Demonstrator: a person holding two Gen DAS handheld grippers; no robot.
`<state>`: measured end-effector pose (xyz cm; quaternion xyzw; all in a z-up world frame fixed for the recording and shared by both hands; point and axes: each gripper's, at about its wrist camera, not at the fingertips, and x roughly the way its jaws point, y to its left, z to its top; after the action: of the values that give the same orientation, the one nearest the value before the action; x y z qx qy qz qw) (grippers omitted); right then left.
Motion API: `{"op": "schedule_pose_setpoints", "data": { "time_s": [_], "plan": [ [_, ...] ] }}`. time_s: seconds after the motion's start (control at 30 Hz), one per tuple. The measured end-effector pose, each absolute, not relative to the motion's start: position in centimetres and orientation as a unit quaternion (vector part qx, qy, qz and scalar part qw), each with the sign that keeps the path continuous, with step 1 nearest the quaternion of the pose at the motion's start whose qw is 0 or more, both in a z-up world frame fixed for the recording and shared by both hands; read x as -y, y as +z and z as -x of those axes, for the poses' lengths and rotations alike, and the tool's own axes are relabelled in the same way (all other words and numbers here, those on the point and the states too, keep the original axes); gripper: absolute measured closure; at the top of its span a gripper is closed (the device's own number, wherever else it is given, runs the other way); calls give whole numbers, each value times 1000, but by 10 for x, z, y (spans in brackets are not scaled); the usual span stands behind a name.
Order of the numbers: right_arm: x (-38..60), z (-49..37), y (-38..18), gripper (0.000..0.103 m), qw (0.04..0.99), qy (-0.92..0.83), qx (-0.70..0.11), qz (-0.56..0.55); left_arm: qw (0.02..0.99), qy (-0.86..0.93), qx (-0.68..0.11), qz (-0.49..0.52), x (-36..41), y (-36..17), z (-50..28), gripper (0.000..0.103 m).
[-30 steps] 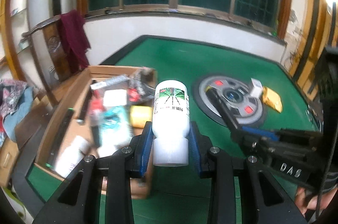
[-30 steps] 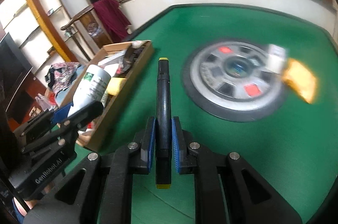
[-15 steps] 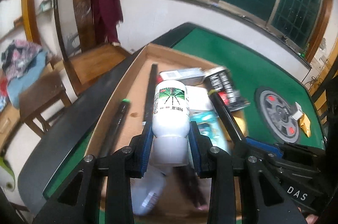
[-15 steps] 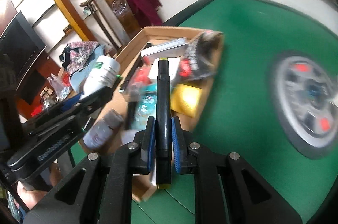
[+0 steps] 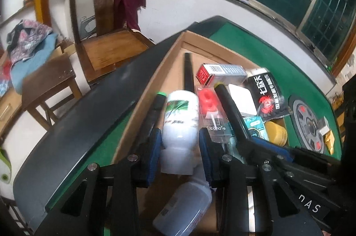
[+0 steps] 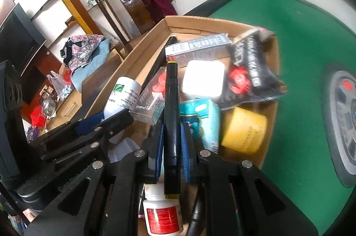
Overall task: Organize objects
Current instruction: 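Lower the white bottle and black marker into the tray and open both grippers, then close the right gripper on the yellow packet while the left grasps the white barcode box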
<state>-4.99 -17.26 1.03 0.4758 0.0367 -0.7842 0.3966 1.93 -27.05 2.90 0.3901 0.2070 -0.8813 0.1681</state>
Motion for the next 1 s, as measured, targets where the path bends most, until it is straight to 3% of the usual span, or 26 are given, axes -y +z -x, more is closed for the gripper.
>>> {"op": "schedule_pose_setpoints", "data": {
  "time_s": [0.1,0.23,0.4,0.57,0.7,0.77,0.87,1.0],
  "plan": [
    [164,48,12,89,404,-778,-26,-480,164,-885,-210,-382,268,34,-27,71],
    [142,46,23,89,413,-780,-7,-471,164,-891,-211,-367,255,45,-34,60],
    [85,46,38,89,410,-794,25,-449,138,-906,-202,-345,222,64,-32,60],
    [-28,78,50,89,322,-848,53,-417,73,-920,-152,-354,147,70,-17,53],
    [-131,130,47,83,186,-886,98,-413,15,-916,-121,-383,91,60,0,53],
    [-178,157,36,63,118,-891,118,-421,-1,-914,-104,-393,70,57,5,53],
    [-216,190,14,63,83,-879,136,-449,-15,-911,-87,-403,50,55,10,53],
    [-237,213,-9,63,110,-853,208,-466,-23,-910,-65,-409,38,56,11,53]
  ]
}}
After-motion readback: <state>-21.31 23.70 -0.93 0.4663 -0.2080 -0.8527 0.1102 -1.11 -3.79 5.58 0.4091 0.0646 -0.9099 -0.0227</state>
